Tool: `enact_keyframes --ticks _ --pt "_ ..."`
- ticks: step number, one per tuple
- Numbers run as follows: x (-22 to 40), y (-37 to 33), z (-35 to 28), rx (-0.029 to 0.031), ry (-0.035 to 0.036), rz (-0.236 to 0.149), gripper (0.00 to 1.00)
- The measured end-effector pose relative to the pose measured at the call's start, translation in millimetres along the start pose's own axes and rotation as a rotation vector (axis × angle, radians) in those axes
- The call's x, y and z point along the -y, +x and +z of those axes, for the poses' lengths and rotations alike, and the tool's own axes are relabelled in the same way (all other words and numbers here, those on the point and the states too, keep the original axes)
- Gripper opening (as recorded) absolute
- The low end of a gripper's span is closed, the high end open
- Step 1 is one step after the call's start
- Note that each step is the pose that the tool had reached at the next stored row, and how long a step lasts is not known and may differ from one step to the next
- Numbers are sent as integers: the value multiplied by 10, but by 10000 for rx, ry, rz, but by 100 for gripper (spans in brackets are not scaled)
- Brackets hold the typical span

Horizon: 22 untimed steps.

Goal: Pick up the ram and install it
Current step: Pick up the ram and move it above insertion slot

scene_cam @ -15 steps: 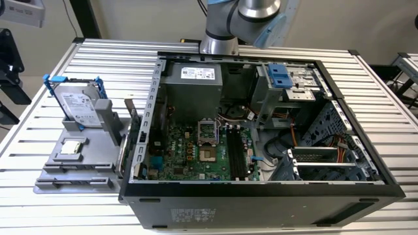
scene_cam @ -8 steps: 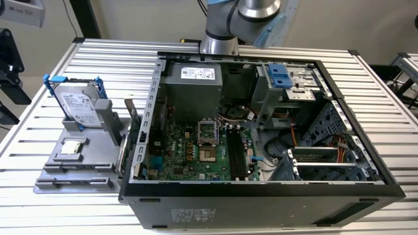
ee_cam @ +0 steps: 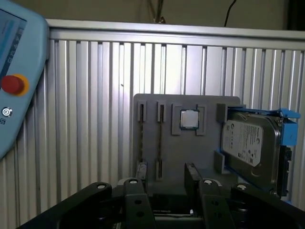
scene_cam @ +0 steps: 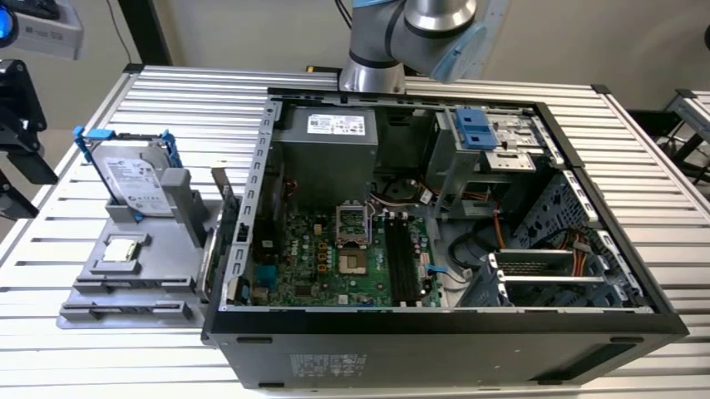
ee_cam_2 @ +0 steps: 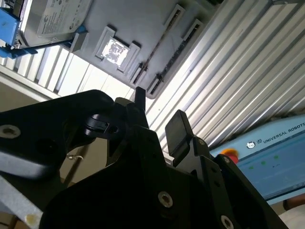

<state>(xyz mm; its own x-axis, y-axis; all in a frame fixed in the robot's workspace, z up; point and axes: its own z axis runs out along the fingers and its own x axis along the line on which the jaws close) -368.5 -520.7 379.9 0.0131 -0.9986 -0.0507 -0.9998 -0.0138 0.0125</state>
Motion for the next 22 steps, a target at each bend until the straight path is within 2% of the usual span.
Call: enact_keyframes --ticks 15,22 --pt "10 23 179 -26 -2 0 100" --pt "12 25 204 -22 3 0 100"
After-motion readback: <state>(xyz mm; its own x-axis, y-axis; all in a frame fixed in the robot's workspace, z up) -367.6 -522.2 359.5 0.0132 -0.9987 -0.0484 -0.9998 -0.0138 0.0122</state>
